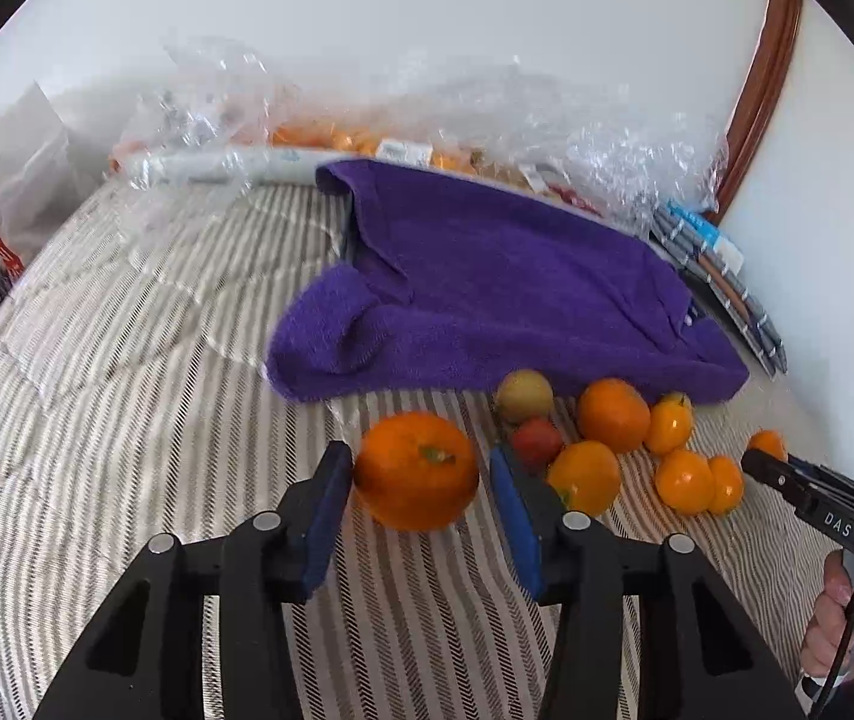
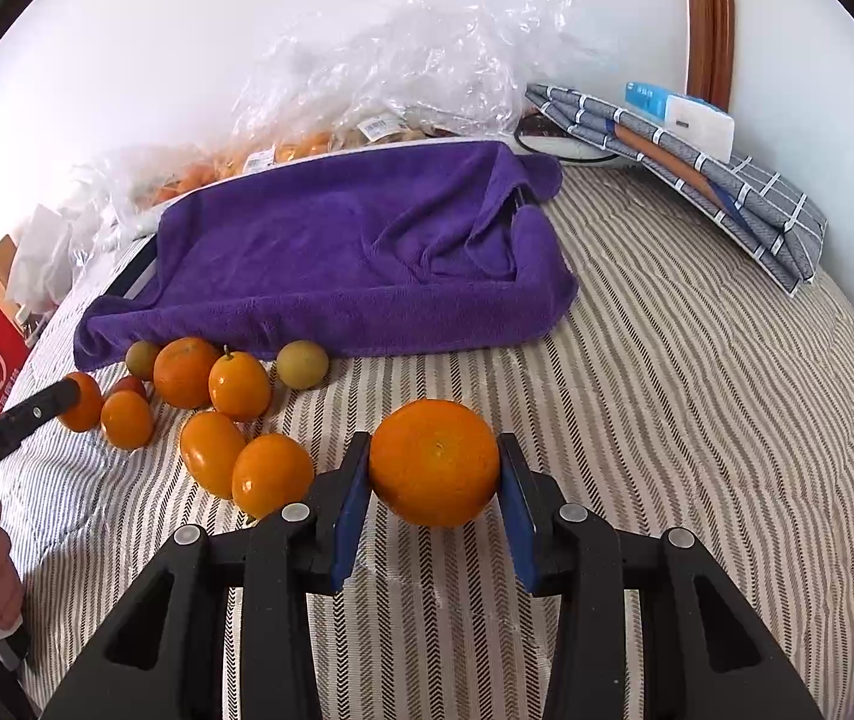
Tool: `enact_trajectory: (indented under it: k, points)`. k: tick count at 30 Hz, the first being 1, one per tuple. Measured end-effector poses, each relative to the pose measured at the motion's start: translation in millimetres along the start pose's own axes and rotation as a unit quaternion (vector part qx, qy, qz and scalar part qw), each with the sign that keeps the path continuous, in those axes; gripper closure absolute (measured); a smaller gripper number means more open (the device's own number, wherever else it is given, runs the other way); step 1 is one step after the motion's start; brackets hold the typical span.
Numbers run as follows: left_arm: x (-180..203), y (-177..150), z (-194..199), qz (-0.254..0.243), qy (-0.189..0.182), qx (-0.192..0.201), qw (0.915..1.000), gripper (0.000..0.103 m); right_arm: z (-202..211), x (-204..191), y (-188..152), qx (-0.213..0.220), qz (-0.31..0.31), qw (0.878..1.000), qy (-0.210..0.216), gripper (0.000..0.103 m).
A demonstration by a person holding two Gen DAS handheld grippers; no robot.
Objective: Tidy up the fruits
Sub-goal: 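Grasp and lift the stemmed orange with the left tool while the right tool grasps an orange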
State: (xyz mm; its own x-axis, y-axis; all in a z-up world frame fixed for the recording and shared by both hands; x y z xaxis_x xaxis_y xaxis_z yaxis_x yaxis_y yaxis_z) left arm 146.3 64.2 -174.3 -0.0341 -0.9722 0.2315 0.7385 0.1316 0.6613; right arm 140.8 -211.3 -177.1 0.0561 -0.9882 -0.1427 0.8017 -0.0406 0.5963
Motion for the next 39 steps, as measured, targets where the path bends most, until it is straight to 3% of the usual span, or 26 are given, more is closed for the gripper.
enact_trajectory:
  k: [2, 9, 18, 27, 30, 39]
  points:
    - [2, -2, -6, -0.003, 0.009, -0.016, 0.9998, 0.057, -2, -1, -1, -0.002, -0.001, 1.000, 0.001, 0.063]
    - [-5, -2, -4, 0.021, -0.009, -0.008, 0.9997, 0.062, -7, -1, -2, -0.004, -0.005, 1.000, 0.005, 0.063]
    - [0, 1, 11, 0.008, -0.020, 0.032, 0.9992, 0.062, 3, 1, 8, 0.014, -0.007, 1.000, 0.006, 0.063]
    - [0, 0, -3, 0.010, -0.010, -0.003, 0.9999, 0.062, 10, 0, 12, 0.022, -0.006, 1.000, 0.006, 0.063]
    - [1, 0, -9, 0.006, 0.002, -0.015, 0.9999, 0.057, 7, -1, 10, 0.019, -0.007, 1.000, 0.008, 0.063]
    - [-3, 3, 5, 0.022, -0.026, 0.016, 0.9993, 0.063, 8, -1, 15, 0.021, -0.008, 1.000, 0.009, 0.063]
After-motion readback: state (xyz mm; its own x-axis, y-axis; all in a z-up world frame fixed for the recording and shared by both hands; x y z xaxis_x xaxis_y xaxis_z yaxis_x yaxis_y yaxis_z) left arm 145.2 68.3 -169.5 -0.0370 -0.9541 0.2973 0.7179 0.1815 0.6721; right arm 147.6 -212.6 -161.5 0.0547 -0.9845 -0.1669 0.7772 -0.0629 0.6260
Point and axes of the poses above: each gripper's, at about its wrist camera, not at the fingertips, and z roughly against the way its jaws point, x to its right, y to its top, the point moved 3 cm from there along -z, roughly the way its jaws point, and after that the axes turned 2 degrees about x, right-handed, at the moved point
